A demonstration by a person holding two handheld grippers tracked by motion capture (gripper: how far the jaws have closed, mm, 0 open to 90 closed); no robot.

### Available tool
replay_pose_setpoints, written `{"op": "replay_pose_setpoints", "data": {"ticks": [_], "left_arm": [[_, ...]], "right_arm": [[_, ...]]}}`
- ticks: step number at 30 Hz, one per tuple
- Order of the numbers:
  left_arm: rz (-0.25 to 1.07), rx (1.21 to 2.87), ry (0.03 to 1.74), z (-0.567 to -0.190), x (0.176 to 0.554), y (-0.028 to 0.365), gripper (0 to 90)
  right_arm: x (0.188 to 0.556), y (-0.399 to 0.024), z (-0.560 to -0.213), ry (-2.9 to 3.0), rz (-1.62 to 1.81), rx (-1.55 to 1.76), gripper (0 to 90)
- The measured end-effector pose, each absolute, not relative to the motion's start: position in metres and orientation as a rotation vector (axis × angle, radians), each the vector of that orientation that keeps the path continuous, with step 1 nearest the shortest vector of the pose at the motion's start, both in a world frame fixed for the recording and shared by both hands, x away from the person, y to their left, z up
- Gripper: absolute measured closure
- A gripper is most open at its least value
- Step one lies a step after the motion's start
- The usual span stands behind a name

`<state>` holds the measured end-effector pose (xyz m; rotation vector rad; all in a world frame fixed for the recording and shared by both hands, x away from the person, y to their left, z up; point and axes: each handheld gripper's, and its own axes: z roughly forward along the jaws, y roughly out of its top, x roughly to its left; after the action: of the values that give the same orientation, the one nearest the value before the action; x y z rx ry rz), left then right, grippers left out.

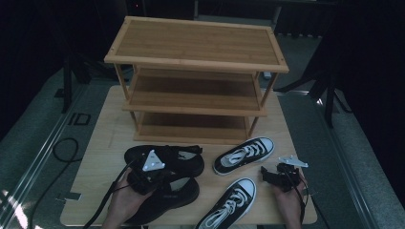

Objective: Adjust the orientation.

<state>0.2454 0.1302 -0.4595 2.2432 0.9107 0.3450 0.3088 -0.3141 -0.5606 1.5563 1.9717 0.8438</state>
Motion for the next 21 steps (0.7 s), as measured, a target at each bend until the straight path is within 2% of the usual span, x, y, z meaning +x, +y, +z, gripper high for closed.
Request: {"op": "replay_pose_setpoints", "data": {"ticks": [10,13,15,17,21], "left_arm": [[0.336,2.225,0.871,-0.463,0.262,0.107,88.6],[0.312,2.207,0.868,-0.464,0.261,0.111,86.4],[0.325,2.190,0.874,-0.461,0.258,0.116,79.2],[0.341,2.161,0.880,-0.457,0.252,0.124,76.6],[0.362,2.114,0.890,-0.446,0.237,0.143,78.3]], "right_arm": [[0.309,-0.314,-0.561,1.972,0.844,1.556,14.5],[0.309,-0.314,-0.561,1.972,0.844,1.556,14.5],[0.309,-0.314,-0.561,1.972,0.844,1.556,14.5],[0.309,-0.314,-0.561,1.974,0.844,1.555,14.5],[0.309,-0.314,-0.561,1.974,0.844,1.555,14.5]]}}
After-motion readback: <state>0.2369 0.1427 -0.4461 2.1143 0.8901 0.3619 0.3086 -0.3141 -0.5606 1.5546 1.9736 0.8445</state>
